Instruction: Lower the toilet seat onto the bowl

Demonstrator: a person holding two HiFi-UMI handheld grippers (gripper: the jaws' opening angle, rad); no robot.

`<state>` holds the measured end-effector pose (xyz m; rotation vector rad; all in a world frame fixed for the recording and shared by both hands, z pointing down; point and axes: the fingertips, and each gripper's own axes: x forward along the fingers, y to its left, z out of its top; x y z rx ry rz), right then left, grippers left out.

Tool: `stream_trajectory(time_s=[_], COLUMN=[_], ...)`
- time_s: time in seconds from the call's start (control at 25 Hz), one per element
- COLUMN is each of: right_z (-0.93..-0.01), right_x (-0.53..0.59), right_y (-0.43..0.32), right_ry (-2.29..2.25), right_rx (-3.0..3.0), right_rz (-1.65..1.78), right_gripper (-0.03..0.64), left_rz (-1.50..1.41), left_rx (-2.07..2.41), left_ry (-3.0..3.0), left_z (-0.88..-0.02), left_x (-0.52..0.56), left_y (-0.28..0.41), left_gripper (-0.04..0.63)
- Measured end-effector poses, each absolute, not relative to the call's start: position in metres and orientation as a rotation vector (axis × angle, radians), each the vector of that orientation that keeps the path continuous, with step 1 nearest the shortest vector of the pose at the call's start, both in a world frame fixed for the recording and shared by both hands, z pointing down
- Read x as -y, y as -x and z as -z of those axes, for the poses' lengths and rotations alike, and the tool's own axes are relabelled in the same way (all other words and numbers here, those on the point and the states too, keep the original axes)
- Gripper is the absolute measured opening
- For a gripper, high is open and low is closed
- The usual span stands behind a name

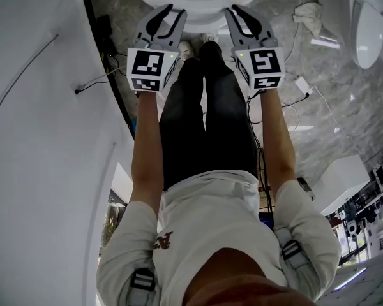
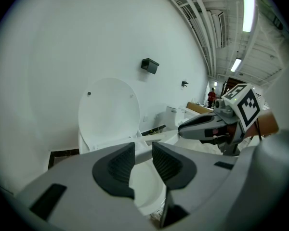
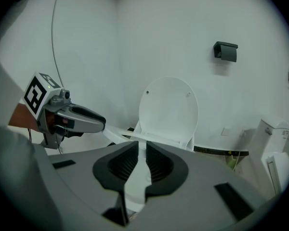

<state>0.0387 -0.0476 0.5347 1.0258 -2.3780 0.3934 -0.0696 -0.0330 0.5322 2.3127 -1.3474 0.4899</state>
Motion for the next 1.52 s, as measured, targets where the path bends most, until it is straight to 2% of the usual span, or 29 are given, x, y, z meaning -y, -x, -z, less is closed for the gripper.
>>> stream_trajectory(time_s=[1.52], right_z=[-0.615], right_x=[-0.006], right_y=[-0.049], right_ry=[-0.998], right_rx=[2.281], right_rz=[-0.506], right_gripper=[0.066], left_rz=[-0.519], left_rx=[1.261], left_ry=[-2.245], left_z=[-0.612], left_x=[-0.019], left_y=[0.060], left_gripper=[0.117])
